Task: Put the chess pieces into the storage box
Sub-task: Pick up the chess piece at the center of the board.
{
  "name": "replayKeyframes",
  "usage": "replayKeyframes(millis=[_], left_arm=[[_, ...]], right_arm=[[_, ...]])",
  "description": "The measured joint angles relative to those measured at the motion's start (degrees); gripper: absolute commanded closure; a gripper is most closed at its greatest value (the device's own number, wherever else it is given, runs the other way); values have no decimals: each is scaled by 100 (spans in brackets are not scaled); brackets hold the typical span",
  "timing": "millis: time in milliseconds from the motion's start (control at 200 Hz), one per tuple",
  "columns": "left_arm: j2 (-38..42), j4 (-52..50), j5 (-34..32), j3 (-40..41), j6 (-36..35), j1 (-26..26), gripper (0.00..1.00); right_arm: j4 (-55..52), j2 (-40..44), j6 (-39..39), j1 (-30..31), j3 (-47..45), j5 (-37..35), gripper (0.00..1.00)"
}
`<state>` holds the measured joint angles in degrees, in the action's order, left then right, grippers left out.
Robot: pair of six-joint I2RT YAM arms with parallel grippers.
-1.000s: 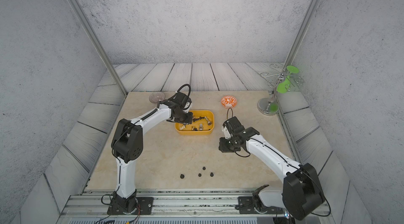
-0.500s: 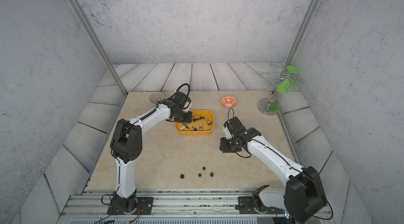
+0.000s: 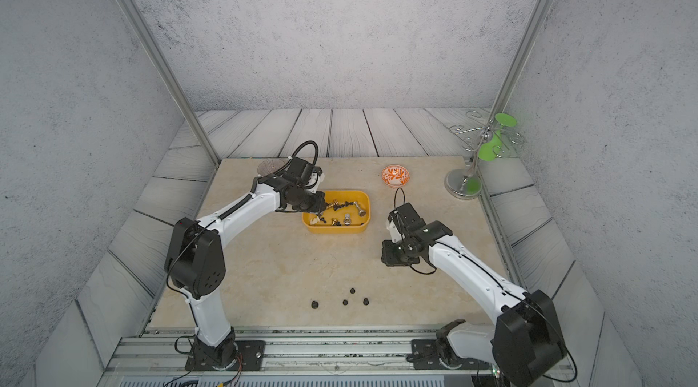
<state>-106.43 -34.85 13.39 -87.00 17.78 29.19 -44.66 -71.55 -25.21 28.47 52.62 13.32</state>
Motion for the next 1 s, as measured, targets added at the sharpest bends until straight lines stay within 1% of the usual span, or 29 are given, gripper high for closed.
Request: replayKeyframes(millis=[195,360,535,706,866,996], left_arm=[[603,125,33,743,138,-22,78],[1207,267,24,1165,216,-22,78],[1786,455,-17,1985,409,-22,78],[2350,466,-13,2752,579,-22,78],[2940,426,-31,3294,671,-20,78],[3233,426,-24,3668,785,-20,78]], right_arm=[[46,48,-37,170,-42,2,70],[138,-9,-164,612,-83,-37,70],[321,-422,-326,1196,-33,-105,70],[485,-935,-426,1729,219,-155,70],[636,-1276,-485,2013,404,-162,70],[682,-1488,-501,2153,435,-190,70]])
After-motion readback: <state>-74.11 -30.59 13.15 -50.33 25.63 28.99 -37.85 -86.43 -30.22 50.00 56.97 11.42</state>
